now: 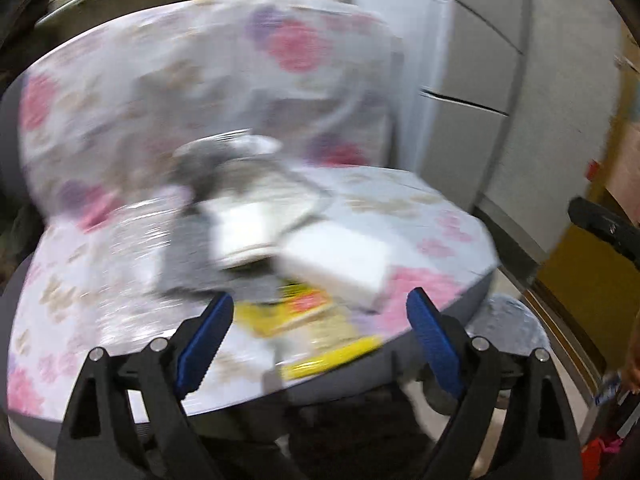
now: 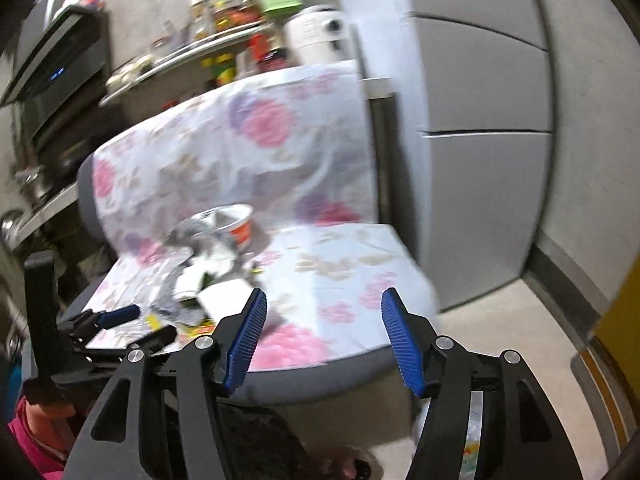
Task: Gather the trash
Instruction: 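Move both tools back over the chair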
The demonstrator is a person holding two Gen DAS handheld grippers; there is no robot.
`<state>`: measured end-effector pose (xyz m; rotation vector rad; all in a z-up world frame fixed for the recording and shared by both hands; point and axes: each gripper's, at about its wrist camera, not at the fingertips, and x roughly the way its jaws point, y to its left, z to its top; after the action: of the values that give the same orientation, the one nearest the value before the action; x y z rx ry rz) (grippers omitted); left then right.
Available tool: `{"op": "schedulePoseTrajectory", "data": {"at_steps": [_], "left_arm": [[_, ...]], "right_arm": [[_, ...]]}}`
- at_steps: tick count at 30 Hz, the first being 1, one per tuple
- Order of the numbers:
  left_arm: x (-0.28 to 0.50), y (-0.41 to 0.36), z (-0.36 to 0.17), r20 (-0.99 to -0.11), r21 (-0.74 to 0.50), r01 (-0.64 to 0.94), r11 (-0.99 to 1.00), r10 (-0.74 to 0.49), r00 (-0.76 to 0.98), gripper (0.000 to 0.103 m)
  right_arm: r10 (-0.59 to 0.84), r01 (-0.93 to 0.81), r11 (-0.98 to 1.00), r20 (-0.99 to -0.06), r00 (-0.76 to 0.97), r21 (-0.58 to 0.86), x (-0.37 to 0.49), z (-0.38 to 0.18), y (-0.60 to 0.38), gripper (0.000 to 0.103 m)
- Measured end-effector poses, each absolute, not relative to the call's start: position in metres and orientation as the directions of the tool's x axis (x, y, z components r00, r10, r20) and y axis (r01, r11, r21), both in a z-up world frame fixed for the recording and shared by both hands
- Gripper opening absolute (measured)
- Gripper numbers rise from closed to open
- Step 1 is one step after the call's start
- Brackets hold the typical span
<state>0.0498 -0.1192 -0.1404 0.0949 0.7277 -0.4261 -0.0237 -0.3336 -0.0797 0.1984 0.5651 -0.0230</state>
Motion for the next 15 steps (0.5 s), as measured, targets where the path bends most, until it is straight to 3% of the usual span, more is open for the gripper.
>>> {"op": "schedulePoseTrajectory", "data": {"at_steps": [3, 7, 15], "left_arm": [[0.059, -0.082, -0.14, -0.67, -0.061, 0.329, 0.942, -0.283, 0.686, 0.089], [0.07, -0.045, -0.144, -0.679, -0.089, 0.25, 0.964, -0.242, 0.693, 0.089], [0.082, -0.031, -0.159, -0.706, -0.112, 0.216, 0.97, -0.231, 0.669, 0.089]], "right_arm": [[0.087, 0.007, 0.986, -0.553, 0.828, 0.165, -0.003, -0.085, -0.309, 0.064], [0.161, -0.096, 0.986, -0.593, 0.789, 0.14, 0.027, -0.103, -0.279, 0.076], [0.242, -0.234, 0.967, -0.65, 0.721, 0.1, 0.072, -0.15, -0.255, 0.087]]}}
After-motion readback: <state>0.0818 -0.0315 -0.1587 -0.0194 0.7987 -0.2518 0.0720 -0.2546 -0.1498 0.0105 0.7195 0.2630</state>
